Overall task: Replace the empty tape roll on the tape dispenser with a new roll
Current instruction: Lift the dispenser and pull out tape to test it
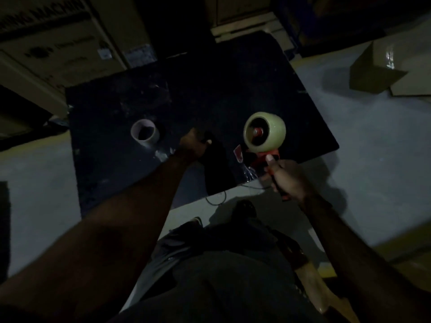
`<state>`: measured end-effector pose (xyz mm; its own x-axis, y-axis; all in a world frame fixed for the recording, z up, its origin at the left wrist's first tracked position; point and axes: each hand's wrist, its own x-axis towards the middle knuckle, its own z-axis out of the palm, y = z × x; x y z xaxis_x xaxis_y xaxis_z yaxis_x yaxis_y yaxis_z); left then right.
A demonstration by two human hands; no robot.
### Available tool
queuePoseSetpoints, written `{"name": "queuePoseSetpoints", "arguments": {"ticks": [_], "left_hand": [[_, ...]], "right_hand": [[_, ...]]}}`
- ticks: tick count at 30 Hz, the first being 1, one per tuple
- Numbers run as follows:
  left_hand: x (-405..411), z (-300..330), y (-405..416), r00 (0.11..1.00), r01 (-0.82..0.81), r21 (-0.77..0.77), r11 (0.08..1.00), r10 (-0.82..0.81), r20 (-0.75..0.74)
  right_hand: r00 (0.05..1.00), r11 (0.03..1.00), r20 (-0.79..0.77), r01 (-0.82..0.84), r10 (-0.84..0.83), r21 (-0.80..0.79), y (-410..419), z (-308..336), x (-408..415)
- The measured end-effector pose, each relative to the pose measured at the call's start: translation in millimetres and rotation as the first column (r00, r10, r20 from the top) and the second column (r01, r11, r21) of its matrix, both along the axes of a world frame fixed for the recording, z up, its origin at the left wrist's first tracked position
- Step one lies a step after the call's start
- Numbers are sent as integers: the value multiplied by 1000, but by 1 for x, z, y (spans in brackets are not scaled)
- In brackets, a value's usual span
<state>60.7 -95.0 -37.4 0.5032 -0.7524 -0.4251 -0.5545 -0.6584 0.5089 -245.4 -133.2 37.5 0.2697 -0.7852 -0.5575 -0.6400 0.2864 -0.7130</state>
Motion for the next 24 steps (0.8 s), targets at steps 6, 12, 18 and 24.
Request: {"name": "queuePoseSetpoints", "arguments": {"ticks": [6,12,18,24], "left_hand": [[5,77,22,999,-47,-53,997,48,19],[22,103,35,974,-228,-78,970,227,-29],[41,111,58,958,-284,-68,956,287,29],[50,115,76,956,-276,-77,958,282,78]], "right_hand": [[996,997,35,-81,81,13,-40,-15,64],[988,982,102,-131,118,133,-61,-34,121],[979,967,173,-141,105,214,-66,-48,162],[970,960,-23,-234,240,151,-78,-54,178]]}}
